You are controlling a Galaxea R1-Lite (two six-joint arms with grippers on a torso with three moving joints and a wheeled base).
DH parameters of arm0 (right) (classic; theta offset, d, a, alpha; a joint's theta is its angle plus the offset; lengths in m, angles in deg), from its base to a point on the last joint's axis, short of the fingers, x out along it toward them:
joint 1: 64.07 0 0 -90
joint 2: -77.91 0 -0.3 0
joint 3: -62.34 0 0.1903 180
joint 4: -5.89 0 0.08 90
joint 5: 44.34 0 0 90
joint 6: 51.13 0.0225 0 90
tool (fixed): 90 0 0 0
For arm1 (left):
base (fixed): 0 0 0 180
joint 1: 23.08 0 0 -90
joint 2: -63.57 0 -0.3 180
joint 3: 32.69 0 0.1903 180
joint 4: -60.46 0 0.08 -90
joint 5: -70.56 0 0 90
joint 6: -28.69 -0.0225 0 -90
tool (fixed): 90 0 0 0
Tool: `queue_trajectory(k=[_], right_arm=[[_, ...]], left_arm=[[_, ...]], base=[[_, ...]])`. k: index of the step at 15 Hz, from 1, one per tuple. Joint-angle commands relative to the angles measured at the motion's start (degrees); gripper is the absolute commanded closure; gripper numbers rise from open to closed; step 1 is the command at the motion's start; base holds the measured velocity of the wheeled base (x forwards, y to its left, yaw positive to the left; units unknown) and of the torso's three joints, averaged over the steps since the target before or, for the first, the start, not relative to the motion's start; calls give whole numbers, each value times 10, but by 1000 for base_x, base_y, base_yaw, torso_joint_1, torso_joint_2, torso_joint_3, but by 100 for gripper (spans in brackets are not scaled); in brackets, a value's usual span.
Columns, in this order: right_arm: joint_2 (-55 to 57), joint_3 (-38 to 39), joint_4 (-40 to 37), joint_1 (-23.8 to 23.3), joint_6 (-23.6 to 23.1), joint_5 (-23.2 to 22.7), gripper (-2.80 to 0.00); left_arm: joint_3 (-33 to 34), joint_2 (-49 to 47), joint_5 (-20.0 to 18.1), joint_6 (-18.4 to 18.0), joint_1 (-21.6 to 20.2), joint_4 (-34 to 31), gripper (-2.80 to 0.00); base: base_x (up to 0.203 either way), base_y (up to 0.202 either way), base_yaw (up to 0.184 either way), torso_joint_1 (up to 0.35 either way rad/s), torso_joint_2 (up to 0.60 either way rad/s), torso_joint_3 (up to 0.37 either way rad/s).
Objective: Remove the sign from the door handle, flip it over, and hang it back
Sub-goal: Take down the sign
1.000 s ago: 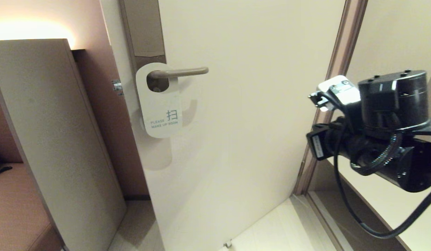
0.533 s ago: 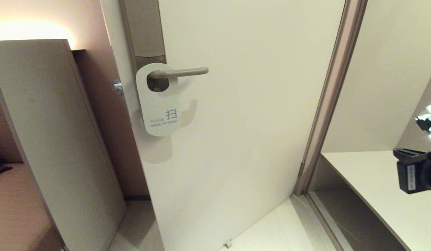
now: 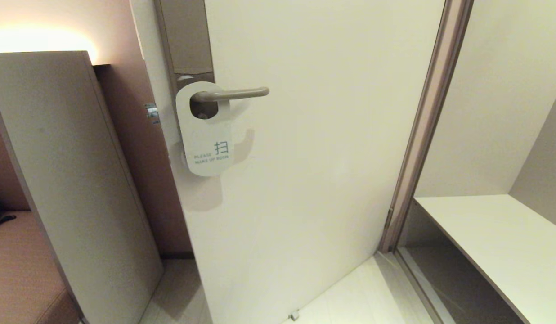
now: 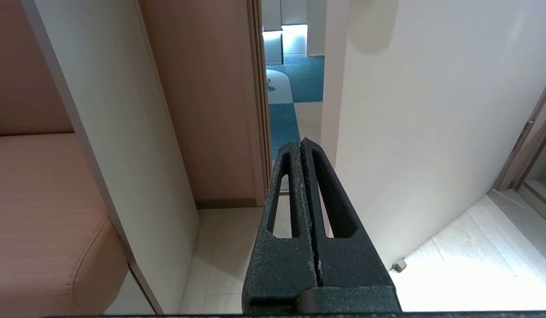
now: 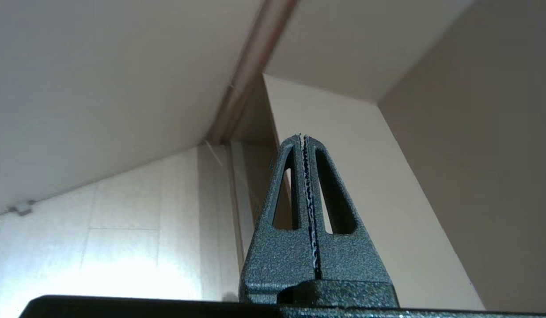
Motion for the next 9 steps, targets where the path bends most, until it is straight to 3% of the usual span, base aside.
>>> queue_trajectory(k=[1, 6, 9], right_arm=[[-79, 66, 1, -50, 0, -16, 0], [-175, 199, 75, -85, 2, -107, 0], [-241, 232, 74, -108, 3, -176, 0]], left_arm=[[0, 0, 0, 0, 0, 0, 0], [0, 0, 0, 0, 0, 0, 0], [0, 0, 0, 0, 0, 0, 0]], base=[[0, 0, 0, 0, 0, 0], [0, 0, 0, 0, 0, 0], [0, 0, 0, 0, 0, 0]])
